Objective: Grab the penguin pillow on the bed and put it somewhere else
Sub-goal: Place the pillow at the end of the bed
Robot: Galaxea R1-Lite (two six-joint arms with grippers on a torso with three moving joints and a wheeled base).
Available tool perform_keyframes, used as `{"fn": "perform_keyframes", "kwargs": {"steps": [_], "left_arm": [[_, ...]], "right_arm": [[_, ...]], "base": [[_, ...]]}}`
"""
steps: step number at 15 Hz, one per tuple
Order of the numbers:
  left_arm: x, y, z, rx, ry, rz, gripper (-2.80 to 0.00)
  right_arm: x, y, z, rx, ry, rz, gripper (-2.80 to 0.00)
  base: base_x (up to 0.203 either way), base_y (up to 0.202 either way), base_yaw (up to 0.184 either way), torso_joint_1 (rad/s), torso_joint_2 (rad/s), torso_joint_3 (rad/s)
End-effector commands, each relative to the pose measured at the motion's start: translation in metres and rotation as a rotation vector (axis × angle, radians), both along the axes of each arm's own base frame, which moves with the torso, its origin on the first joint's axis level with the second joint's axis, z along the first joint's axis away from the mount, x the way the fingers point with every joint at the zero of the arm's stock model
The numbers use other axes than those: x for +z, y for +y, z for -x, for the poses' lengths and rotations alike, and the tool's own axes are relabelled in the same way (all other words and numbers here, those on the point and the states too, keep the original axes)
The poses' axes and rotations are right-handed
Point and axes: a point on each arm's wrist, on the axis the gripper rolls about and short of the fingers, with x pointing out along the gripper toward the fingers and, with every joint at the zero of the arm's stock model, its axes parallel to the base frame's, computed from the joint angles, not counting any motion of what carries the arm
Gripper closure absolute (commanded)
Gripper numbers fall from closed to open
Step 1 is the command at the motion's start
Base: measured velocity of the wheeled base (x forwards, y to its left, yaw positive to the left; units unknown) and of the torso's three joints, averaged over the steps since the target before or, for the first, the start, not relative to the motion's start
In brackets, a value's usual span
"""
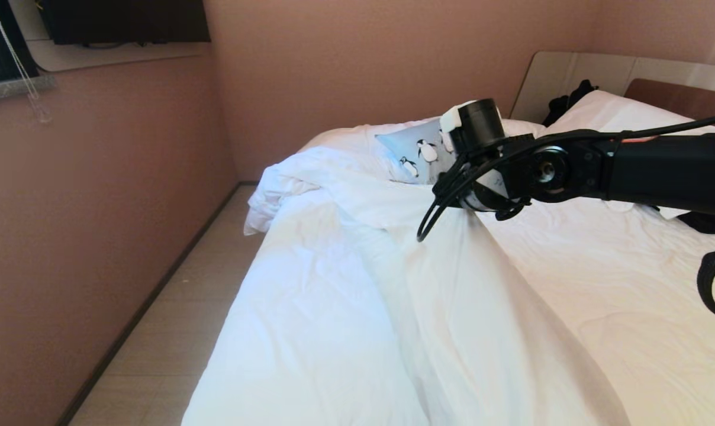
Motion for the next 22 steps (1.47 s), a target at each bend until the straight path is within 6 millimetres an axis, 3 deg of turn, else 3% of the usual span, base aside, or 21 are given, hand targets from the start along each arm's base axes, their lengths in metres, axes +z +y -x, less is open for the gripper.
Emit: {"fn": "perform_keyframes", "kwargs": {"steps": [1, 5, 9, 12, 18, 21, 22], "left_arm": [[0.0, 0.0, 0.0, 0.001, 0.0, 0.002, 0.0], [-0.001, 0.0, 0.0, 0.001, 0.002, 0.001, 0.0], [0.0, 0.0, 0.0, 0.001, 0.0, 0.0, 0.0], [0.0, 0.0, 0.0, 0.001, 0.002, 0.0, 0.0], [0.0, 0.0, 0.0, 0.001, 0.001, 0.001, 0.0], [0.0, 0.0, 0.0, 0.001, 0.0, 0.0, 0.0], [0.0, 0.0, 0.0, 0.001, 0.001, 0.0, 0.0]], "right_arm": [[0.018, -0.012, 0.0, -0.139, -0.109, 0.017, 0.0], [0.061, -0.037, 0.013, -0.233, -0.261, -0.006, 0.0], [0.071, -0.04, 0.01, -0.342, -0.349, 0.034, 0.0], [0.046, -0.03, -0.011, -0.387, -0.336, 0.086, 0.0], [-0.038, 0.004, -0.055, -0.429, -0.251, 0.19, 0.0], [-0.051, 0.008, -0.06, -0.427, -0.231, 0.209, 0.0], [-0.053, 0.008, -0.06, -0.427, -0.228, 0.212, -1.22]], "base": [[0.0, 0.0, 0.0, 0.0, 0.0, 0.0], [0.0, 0.0, 0.0, 0.0, 0.0, 0.0], [0.0, 0.0, 0.0, 0.0, 0.0, 0.0], [0.0, 0.0, 0.0, 0.0, 0.0, 0.0], [0.0, 0.0, 0.0, 0.0, 0.0, 0.0], [0.0, 0.0, 0.0, 0.0, 0.0, 0.0], [0.0, 0.0, 0.0, 0.0, 0.0, 0.0]]}}
